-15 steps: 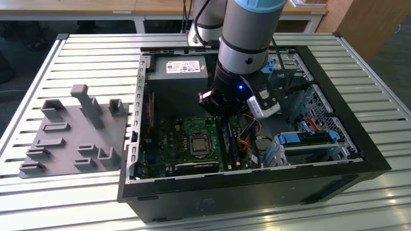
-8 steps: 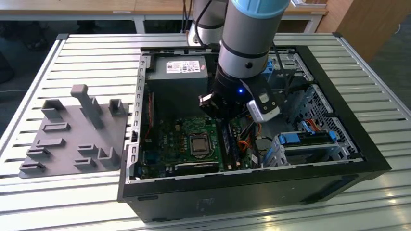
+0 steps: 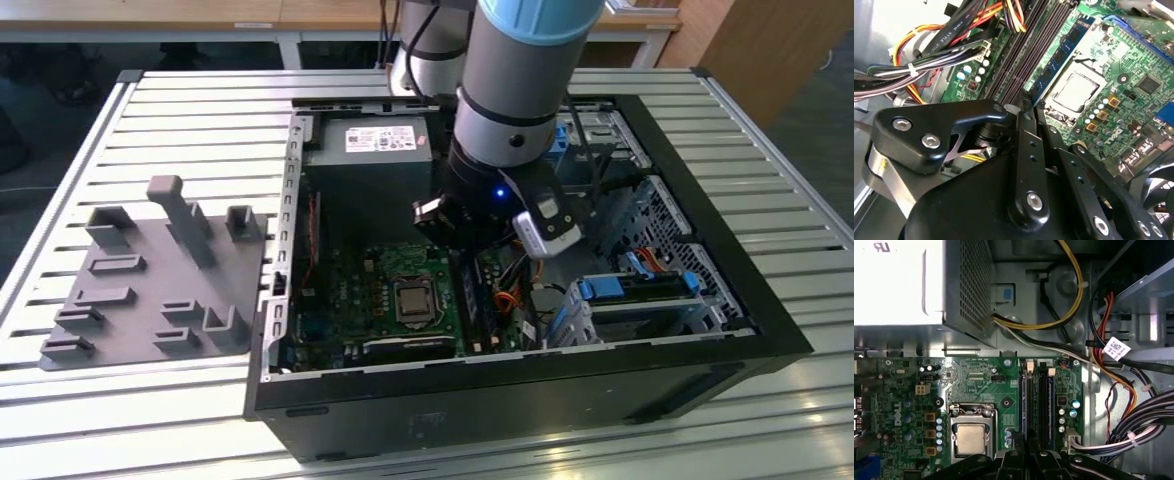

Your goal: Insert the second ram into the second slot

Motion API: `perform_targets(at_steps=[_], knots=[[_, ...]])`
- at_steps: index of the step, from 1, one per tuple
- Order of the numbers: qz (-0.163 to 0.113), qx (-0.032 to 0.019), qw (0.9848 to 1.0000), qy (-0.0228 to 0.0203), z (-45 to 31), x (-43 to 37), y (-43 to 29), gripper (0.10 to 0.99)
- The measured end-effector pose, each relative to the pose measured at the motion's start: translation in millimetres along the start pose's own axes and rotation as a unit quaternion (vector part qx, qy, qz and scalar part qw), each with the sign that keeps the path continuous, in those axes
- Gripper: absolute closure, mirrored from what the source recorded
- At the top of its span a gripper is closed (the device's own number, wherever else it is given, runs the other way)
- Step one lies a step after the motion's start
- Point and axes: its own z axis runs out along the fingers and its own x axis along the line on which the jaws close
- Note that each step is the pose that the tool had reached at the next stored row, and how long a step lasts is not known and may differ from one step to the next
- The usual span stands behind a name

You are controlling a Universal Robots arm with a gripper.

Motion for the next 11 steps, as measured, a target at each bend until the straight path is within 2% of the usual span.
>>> perform_targets(at_steps=[5, 11], knots=[[0.001, -0.0002, 1.0000, 0.0000, 4.1, -2.6, -1.0, 0.945], [0.001, 0.0000, 1.0000, 0.0000, 4.4, -2.7, -1.1, 0.945]])
